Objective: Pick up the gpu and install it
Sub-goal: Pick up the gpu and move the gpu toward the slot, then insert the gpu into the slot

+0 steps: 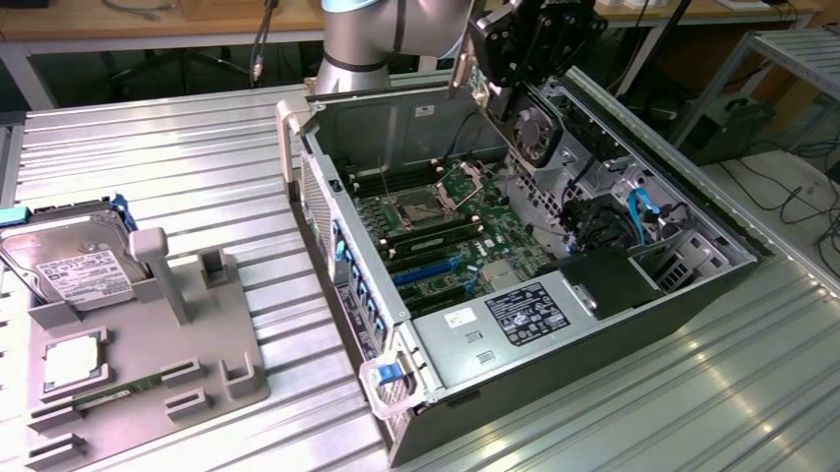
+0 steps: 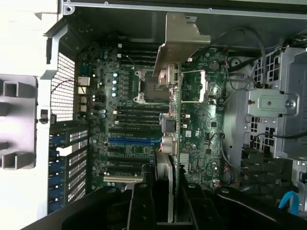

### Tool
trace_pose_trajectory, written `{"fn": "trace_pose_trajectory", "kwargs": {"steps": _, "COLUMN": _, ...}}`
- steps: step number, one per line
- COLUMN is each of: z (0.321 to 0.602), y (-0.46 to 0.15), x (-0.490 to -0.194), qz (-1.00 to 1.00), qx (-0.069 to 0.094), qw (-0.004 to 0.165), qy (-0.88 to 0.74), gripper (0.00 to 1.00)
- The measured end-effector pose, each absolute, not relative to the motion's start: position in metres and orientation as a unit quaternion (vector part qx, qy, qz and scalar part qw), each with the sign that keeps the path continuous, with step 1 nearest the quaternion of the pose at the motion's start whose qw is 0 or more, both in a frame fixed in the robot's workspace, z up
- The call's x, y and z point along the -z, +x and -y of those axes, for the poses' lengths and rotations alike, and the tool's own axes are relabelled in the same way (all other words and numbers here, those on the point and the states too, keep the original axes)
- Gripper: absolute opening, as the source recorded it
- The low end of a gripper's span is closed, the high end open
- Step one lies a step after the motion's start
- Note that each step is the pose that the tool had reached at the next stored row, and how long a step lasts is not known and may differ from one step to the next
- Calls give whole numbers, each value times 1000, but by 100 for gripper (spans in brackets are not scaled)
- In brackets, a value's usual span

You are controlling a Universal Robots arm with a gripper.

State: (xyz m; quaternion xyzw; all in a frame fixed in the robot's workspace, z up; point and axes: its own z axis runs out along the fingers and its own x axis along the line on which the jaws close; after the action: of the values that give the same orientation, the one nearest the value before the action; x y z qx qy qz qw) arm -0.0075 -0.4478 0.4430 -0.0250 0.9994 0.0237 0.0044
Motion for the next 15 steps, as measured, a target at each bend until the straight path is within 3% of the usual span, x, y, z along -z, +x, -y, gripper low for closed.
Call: {"fn": "trace_pose_trajectory", "kwargs": {"steps": 15, "z": 448, "y": -3, "x": -442, "qz": -999, "qx": -23, "qw": 9, "qy": -25, "gripper": 27}}
